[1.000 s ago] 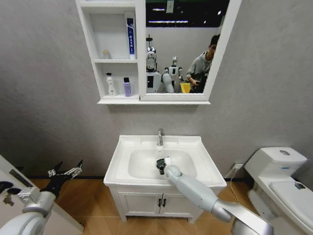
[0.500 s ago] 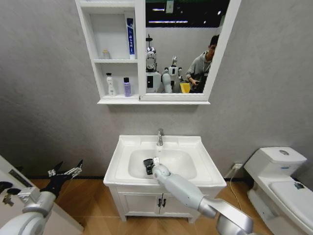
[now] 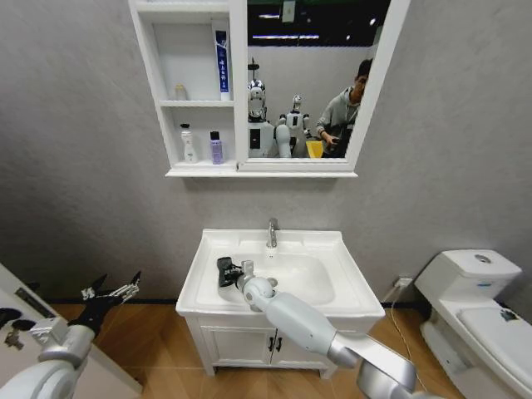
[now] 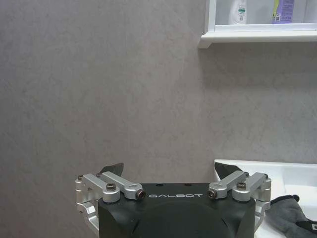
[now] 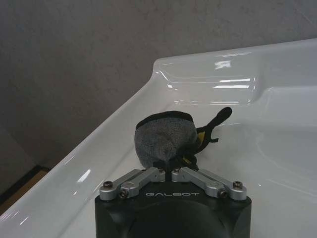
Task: Move facial cleanser and shampoo from washbasin to cabinet, then wipe washbasin with towel.
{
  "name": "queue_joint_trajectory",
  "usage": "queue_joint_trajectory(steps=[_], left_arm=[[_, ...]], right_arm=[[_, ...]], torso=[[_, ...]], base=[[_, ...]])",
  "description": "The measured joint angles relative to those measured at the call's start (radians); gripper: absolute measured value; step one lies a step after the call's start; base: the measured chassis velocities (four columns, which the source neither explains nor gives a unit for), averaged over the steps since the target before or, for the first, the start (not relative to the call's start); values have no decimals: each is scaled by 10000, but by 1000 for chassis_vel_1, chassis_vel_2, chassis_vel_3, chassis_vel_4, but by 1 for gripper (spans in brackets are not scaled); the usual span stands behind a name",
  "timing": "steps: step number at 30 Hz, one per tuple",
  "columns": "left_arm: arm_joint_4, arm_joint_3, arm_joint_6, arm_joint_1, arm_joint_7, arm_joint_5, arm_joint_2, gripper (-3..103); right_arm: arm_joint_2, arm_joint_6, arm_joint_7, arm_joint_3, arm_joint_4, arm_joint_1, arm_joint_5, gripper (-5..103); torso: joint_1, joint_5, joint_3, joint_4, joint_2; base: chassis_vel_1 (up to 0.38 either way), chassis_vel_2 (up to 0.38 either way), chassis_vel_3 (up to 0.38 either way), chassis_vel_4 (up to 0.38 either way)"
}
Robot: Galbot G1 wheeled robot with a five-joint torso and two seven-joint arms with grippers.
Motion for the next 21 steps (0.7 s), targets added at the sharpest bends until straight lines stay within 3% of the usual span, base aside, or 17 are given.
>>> queue_joint_trajectory(steps=[3, 8, 16, 21], left_arm=[[0, 0, 0, 0, 0, 0, 0, 100], [0, 0, 0, 0, 0, 0, 0, 100], [0, 0, 0, 0, 0, 0, 0, 100], [0, 0, 0, 0, 0, 0, 0, 100]], right_arm=[[145, 345, -310, 22, -658, -34, -784, 1], [191, 433, -241, 45, -1142, -63, -1065, 1], [43, 248, 337, 190, -1519, -166, -1119, 1], [-271, -235, 974, 256, -1233, -326, -1000, 1]], torso=[[0, 1, 0, 0, 0], [0, 2, 0, 0, 0], [1, 2, 1, 0, -1], [0, 3, 1, 0, 0]], base=[[0, 0, 0, 0], [0, 0, 0, 0], [0, 0, 0, 0], [0, 0, 0, 0]])
